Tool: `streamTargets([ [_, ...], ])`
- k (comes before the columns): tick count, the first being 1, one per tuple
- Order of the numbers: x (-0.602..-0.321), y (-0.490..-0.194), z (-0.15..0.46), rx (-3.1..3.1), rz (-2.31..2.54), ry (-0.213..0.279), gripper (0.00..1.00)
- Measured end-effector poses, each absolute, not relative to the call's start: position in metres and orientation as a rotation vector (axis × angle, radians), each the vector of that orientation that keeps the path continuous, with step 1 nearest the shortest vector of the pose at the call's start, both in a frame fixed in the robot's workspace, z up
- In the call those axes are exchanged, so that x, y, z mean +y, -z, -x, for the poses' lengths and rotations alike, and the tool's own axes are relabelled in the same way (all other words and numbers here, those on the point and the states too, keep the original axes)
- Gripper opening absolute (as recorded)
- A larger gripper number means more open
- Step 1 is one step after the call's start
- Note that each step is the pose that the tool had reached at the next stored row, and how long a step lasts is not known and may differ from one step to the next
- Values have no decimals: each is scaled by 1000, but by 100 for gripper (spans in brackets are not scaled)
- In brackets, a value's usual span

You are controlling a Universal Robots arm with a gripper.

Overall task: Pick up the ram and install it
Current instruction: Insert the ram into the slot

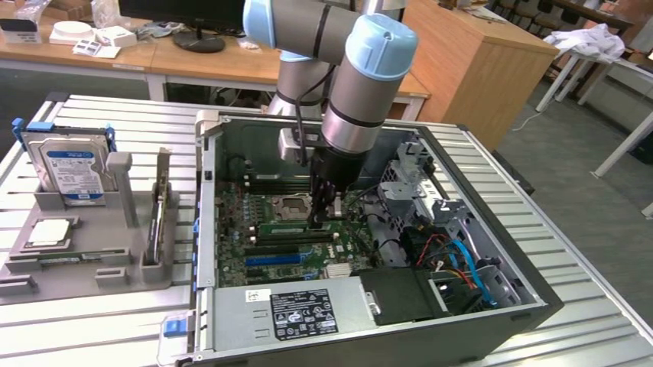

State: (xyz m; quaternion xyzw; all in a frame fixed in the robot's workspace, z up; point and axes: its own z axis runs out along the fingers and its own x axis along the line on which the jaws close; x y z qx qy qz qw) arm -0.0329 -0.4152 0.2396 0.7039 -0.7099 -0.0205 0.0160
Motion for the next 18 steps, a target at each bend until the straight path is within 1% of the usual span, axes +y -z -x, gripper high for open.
streamTargets([
  [18,-414,-238,33,-2209,-2188,64,12],
])
